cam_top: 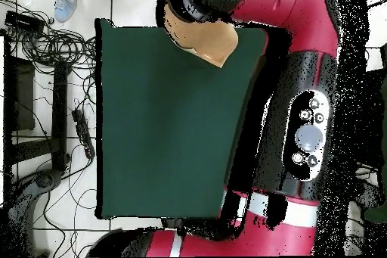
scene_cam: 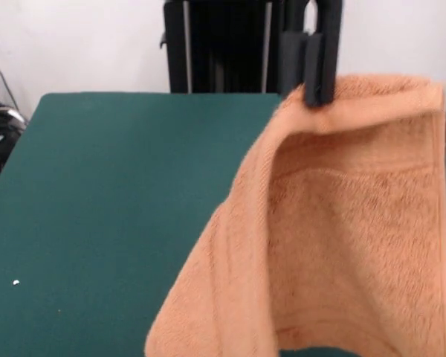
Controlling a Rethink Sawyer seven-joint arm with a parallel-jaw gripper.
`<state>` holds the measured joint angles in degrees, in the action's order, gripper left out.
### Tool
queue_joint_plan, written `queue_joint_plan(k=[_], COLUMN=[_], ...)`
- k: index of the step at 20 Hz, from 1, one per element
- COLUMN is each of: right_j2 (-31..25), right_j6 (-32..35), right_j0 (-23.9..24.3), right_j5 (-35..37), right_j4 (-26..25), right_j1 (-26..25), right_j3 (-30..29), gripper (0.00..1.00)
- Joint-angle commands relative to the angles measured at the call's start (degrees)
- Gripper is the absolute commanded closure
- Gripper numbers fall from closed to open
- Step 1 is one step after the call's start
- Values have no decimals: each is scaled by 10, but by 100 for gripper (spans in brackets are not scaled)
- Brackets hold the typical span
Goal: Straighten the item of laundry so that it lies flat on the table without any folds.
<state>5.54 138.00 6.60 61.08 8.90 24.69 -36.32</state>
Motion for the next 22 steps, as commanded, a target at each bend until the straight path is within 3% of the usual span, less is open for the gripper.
queue_joint_plan(k=[1,8,22], right_j2=[-91,-114,-122], right_j6=[-44,-49,-39], right_j0=[12,30,52], right_j5=[-145,-194,-214], right_j4=[25,18,5], right_j1=[55,77,158], right_j3=[-254,-326,-456], gripper=[100,100,100])
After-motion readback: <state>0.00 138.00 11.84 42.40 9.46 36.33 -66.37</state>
